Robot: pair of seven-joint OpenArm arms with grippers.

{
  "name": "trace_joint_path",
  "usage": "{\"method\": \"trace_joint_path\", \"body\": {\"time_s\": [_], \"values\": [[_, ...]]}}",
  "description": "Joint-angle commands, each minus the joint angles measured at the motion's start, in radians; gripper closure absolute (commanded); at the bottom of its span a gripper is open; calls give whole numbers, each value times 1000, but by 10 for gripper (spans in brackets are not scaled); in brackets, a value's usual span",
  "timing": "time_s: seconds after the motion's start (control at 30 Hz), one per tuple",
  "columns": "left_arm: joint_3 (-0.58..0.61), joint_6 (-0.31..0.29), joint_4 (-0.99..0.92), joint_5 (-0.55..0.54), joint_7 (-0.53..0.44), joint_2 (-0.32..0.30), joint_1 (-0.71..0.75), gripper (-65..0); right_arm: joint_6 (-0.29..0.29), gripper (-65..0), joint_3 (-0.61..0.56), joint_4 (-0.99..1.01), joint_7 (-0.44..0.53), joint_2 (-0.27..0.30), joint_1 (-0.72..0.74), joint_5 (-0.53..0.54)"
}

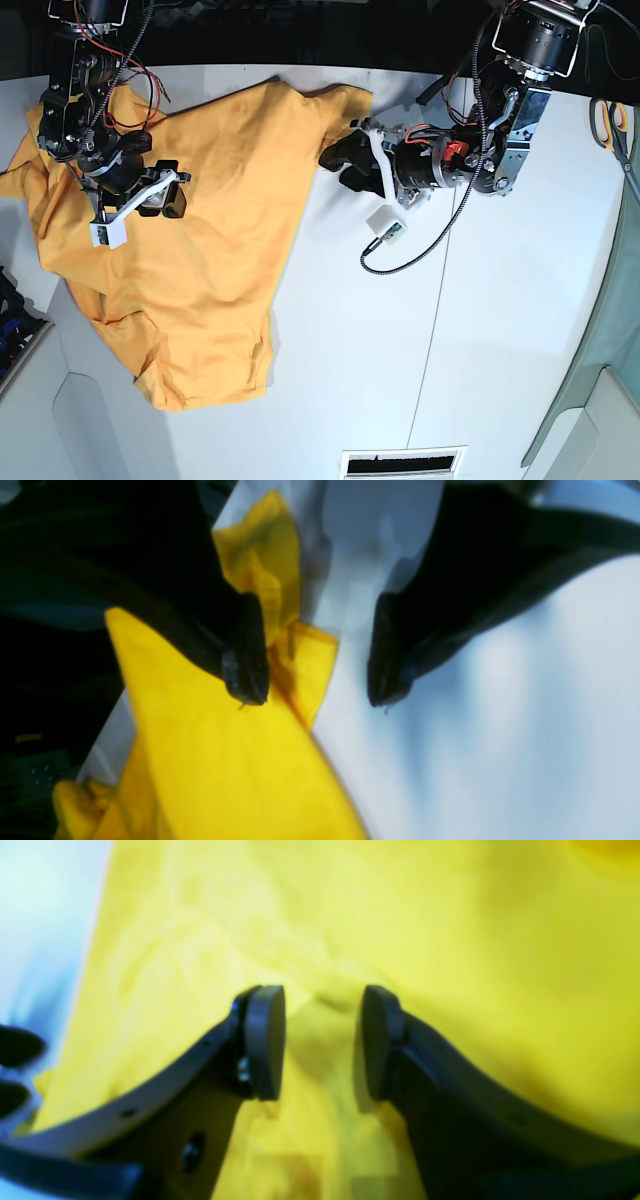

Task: Layout the t-shirt on the table in an organized manner, then fold the t-shirt properly
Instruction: 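Grasp the shirt shoulder with the left gripper and pull it outward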

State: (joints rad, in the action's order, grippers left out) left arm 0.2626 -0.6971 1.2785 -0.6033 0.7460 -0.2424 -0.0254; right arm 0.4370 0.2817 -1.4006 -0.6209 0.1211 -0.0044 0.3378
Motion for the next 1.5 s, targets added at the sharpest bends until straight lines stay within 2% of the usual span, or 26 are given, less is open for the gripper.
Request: {"method": "trace_joint_path", "body": {"time_s": [0.0,0.13,0.23,0.4,0.5,0.6,0.73,0.9,1.03,1.2,1.27,1.33,1.47], "values": [[-1,-1,11,22,5,2,-7,-354,5,-254,2,-13,22,8,18,13],[7,-1,11,63,-2,12,-7,-346,5,-254,2,-13,19,8,26,13],[50,-1,11,93,-1,3,-7,-278,5,-254,2,-13,19,8,26,13],[175,-1,11,157,-17,-11,-8,-276,5,-254,2,-13,19,8,26,13],[207,-1,11,177,-31,-13,-8,-263,5,-254,2,-13,19,8,26,13],[209,-1,11,179,-40,-13,-8,-140,5,-254,2,-13,19,9,26,13],[209,-1,11,179,-39,-13,-8,-8,5,-254,2,-13,19,8,26,13],[200,-1,12,227,-41,-18,-13,0,4,-254,2,-13,19,8,26,13],[156,65,68,226,-44,-61,-25,0,3,-254,2,-13,19,9,26,-7],[61,111,233,219,-23,-148,-24,0,-84,-252,2,2,19,9,25,-71],[31,124,294,219,-3,-180,-24,0,-108,-218,2,12,19,9,23,-92],[16,130,339,218,7,-213,-24,0,-128,-150,2,30,19,9,23,-105],[16,130,375,173,16,-265,-24,0,-127,-8,2,76,21,11,23,-114]]}}
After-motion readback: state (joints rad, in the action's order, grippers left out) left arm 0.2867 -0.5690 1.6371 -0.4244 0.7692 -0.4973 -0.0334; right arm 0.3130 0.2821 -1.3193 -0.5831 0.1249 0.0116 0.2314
